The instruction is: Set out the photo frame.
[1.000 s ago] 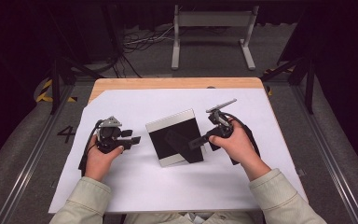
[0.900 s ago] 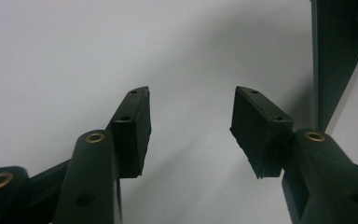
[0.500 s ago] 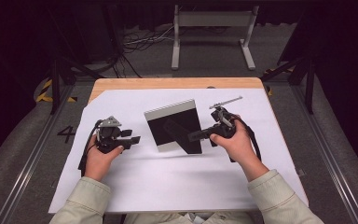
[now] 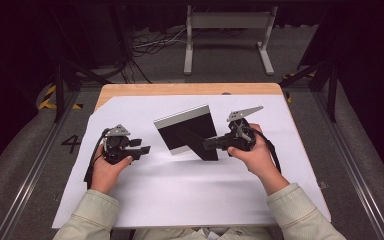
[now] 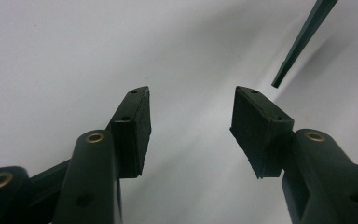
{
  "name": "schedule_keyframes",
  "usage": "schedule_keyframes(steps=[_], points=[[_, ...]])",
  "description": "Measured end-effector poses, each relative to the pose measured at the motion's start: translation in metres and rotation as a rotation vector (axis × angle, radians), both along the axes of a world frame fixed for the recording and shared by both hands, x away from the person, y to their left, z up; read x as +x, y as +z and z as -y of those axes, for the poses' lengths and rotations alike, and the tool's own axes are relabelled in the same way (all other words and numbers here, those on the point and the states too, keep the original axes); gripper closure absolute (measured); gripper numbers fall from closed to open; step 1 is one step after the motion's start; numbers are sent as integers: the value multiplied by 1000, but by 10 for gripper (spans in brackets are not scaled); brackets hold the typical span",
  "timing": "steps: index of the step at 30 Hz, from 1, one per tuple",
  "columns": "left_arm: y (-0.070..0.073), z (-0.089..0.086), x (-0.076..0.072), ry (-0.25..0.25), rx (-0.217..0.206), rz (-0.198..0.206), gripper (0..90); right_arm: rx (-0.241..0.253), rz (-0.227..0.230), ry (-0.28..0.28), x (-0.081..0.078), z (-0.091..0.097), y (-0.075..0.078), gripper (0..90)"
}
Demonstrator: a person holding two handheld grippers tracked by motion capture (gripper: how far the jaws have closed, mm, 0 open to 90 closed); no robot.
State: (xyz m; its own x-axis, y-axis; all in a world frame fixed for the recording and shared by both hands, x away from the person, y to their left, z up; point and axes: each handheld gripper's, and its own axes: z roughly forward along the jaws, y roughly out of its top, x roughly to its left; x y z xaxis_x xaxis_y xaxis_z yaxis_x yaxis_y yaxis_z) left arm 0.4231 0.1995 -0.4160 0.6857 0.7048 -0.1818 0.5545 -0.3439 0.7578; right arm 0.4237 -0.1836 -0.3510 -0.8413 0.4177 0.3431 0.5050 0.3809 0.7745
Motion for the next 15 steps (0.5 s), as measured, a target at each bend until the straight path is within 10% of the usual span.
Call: schedule_keyframes(steps=[15], points=[[0, 1, 0, -2, -1, -4, 481, -12, 81, 73, -3, 7, -10, 878]])
